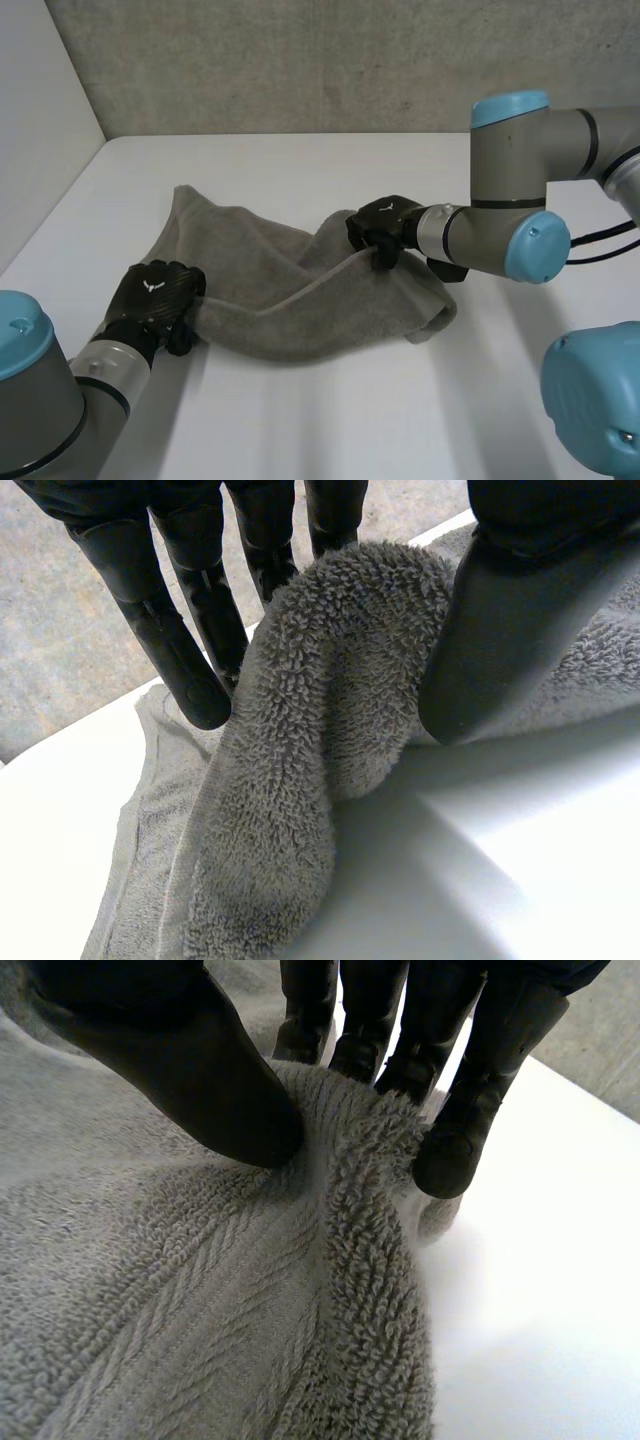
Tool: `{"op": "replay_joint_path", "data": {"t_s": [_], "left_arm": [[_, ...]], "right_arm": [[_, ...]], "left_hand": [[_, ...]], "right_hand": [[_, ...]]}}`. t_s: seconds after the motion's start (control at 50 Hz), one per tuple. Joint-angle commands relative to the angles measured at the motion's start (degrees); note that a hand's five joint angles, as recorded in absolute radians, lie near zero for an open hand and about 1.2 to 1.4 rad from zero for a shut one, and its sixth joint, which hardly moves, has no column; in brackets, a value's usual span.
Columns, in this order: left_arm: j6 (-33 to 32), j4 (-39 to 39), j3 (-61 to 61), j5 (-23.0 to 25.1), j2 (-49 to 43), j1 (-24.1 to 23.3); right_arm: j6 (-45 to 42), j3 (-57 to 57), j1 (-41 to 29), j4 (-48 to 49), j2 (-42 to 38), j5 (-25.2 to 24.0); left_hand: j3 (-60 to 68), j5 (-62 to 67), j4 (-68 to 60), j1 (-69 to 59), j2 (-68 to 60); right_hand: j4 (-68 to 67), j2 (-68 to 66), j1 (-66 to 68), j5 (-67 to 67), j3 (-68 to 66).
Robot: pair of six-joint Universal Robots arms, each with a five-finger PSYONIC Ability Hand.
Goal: Fold the towel.
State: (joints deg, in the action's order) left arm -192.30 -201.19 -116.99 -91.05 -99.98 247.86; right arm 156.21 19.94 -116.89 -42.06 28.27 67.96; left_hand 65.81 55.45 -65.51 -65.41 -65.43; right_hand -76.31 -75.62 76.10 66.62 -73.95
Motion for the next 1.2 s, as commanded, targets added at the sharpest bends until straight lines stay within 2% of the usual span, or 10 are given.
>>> {"op": "replay_joint_path", "data": {"t_s": [0.02, 0.12, 0.22, 0.46, 0.68, 0.84, 0.94, 0.98, 1.1, 1.2], "left_arm": [[0.00, -0.08, 0.97, 0.00, -0.65, 0.44], [0.00, -0.79, 1.76, -0.09, -2.15, 0.70], [-0.09, -1.66, 3.60, -0.18, -5.30, 0.96], [0.00, -1.84, 6.95, -0.09, -9.70, 3.16], [-0.09, -1.67, 8.18, 0.00, -12.25, 4.65], [-0.44, -1.40, 6.43, 0.00, -12.17, 5.71], [-4.22, -1.05, 4.66, 0.00, -11.46, 7.91], [-6.76, -0.87, 3.00, 0.09, -11.11, 9.39], [-7.91, -0.87, 0.36, 1.23, -9.88, 11.25], [-7.74, -0.96, -1.49, 4.82, -9.09, 12.13]], "right_arm": [[-0.29, 9.04, 0.70, 0.92, 5.20, -0.81], [-1.16, 17.82, 2.80, 3.20, 9.94, -1.42], [-2.31, 28.93, 6.15, 7.69, 17.96, -3.36], [-1.17, 64.57, 16.86, 28.85, 43.51, -6.96], [-1.08, 82.00, 23.55, 41.96, 50.83, -7.84], [-0.73, 83.24, 24.42, 43.73, 50.66, -7.32], [1.72, 83.07, 25.83, 44.87, 50.39, -7.05], [2.96, 83.16, 26.19, 45.31, 50.22, -6.96], [5.51, 83.24, 27.15, 45.48, 49.95, -7.05], [5.51, 83.42, 27.07, 45.48, 49.86, -7.05]], "left_hand": [[-2.27, -1.91, 1.97, 1.87, 1.90], [-14.21, -13.86, 13.91, 13.82, 13.84], [-35.53, -35.17, 35.23, 35.13, 35.15], [-41.13, -40.77, 40.83, 40.73, 40.75], [-39.62, -39.26, 39.31, 39.22, 39.24], [-38.11, -37.75, 37.81, 37.71, 37.74], [-34.91, -34.55, 34.60, 34.51, 34.53], [-26.88, -26.52, 26.58, 26.48, 26.50], [-13.71, -13.35, 13.41, 13.31, 13.34], [-1.47, -1.11, 1.16, 1.07, 1.09]], "right_hand": [[-3.69, -4.38, 3.90, 3.38, -6.05], [-3.69, -4.38, 3.90, 3.38, -6.05], [-3.69, -4.38, 3.90, 3.38, -6.05], [-3.69, -4.38, 3.90, 3.38, -6.05], [-3.69, -4.38, 3.90, 3.38, -6.05], [-3.69, -4.38, 3.90, 3.38, -6.05], [-3.69, -4.38, 3.90, 3.38, -6.05], [-3.69, -4.38, 3.90, 3.38, -6.05], [-3.69, -4.38, 3.90, 3.38, -6.05], [-3.69, -4.38, 3.90, 3.38, -6.05]]}}
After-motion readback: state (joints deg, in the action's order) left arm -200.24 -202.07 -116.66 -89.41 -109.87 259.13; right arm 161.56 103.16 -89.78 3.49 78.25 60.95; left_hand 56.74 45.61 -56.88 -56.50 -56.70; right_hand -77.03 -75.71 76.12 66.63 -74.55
